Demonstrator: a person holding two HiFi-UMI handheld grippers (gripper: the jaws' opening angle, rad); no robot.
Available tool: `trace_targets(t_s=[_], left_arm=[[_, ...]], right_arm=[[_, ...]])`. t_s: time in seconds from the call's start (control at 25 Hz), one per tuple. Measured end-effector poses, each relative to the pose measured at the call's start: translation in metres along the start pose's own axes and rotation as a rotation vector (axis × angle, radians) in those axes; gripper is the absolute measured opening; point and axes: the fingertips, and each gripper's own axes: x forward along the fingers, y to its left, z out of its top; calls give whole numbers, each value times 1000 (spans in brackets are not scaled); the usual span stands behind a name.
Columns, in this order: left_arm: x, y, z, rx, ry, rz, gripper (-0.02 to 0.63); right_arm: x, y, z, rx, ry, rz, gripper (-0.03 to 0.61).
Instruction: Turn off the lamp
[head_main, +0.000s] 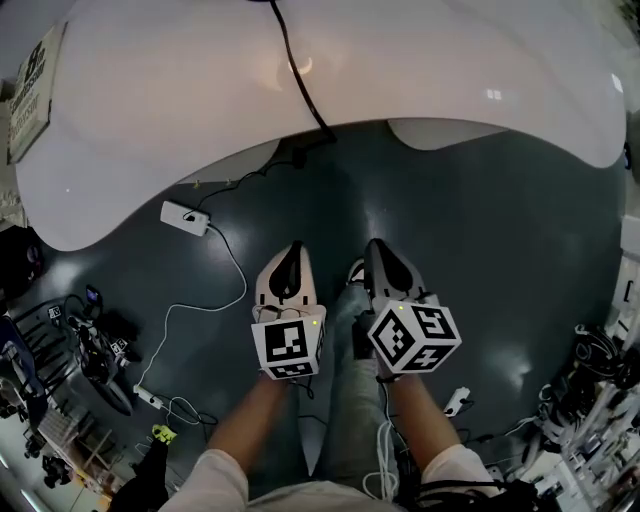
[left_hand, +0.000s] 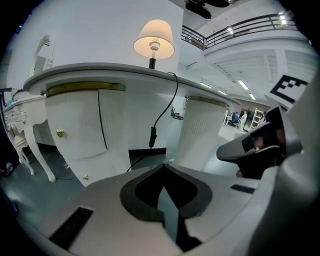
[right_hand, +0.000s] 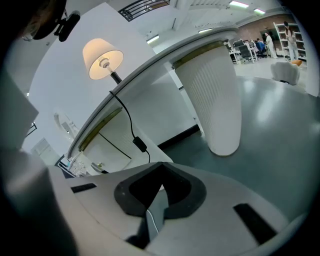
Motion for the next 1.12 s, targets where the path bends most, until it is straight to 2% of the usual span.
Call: trace_targets(t_s=[0.32, 0.6, 0.76, 0.88, 1.12], left_arm=[[14, -5, -19, 4, -10, 0, 8], [28, -1, -5, 24, -21, 43, 8], [37, -2, 6, -17, -50, -2, 9], [46, 1, 13, -17, -55, 2, 22], [62, 13, 22, 3, -76, 32, 142]], right_arm=[[1, -10, -7, -67, -19, -19, -2], [5, -6, 2, -90, -20, -3, -2], [6, -4, 7, -80, -20, -2, -2], [9, -3, 9, -82, -17, 2, -2], [17, -2, 9, -87, -7, 3, -2]])
